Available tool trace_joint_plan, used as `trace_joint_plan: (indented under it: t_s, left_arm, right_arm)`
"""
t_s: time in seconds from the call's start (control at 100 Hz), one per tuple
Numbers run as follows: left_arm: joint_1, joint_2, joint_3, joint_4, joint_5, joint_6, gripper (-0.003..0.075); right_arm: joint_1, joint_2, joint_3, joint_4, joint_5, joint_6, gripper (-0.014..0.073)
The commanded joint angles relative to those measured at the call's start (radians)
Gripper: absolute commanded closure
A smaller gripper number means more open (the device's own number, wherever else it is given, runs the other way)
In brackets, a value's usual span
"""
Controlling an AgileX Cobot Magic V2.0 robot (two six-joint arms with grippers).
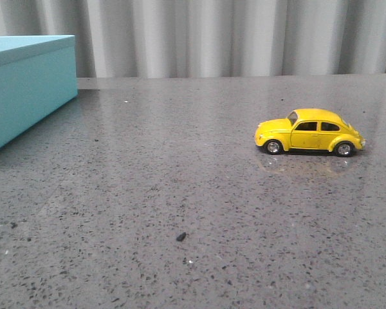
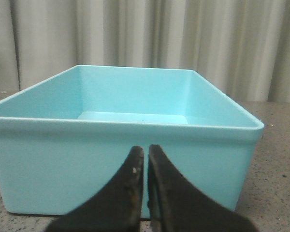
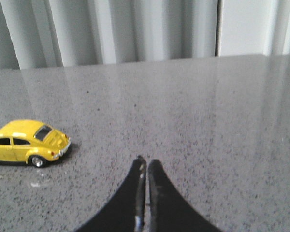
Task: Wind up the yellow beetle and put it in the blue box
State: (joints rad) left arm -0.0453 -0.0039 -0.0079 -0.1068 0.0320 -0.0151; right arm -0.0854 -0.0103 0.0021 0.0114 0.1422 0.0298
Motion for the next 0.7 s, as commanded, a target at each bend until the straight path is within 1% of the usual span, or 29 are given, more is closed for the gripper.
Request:
trace_joint_plan:
  t_s: [0.0,0.06,0.18,0.28,0.36,0.42,0.62,0.69]
  left_arm:
    - [0.001,-0.011,-0.056,-0.018,-0.019,0.0,0.0741]
    - [0.001,0.01,-0.098,-0.011,0.016,0.003,0.0741]
    - [0.001,0.056,-0.158,0.003,0.025,0.003,0.0741]
    - [0.001,0.091,-0.183,0.003,0.028,0.003,0.0741]
    - [0.001,0.108,-0.195,0.001,0.028,0.003,0.0741]
    - [0.001,0.111,-0.199,-0.009,0.028,0.003,0.0741]
    - [0.001,0.111,-0.215,-0.013,0.026,0.003,0.0741]
    - [0.001,0.111,-0.215,-0.013,0.026,0.003,0.0741]
  right_arm:
    - [-0.005,0.045,-0.063,0.01,-0.039,-0.005,0.0634]
    - [-0.005,0.088,-0.101,0.01,0.002,-0.005,0.0634]
    - [-0.005,0.22,-0.222,0.01,0.135,-0.005,0.0634]
    - [-0.005,0.301,-0.307,0.01,0.136,-0.005,0.0634]
    - [-0.005,0.346,-0.318,0.012,0.066,-0.005,0.0635]
    - [-0.005,0.371,-0.323,0.027,0.07,-0.005,0.0635]
    - [-0.003,0.461,-0.435,0.027,0.236,-0.011,0.0635]
    - [0.015,0.502,-0.49,0.027,0.279,-0.03,0.0635]
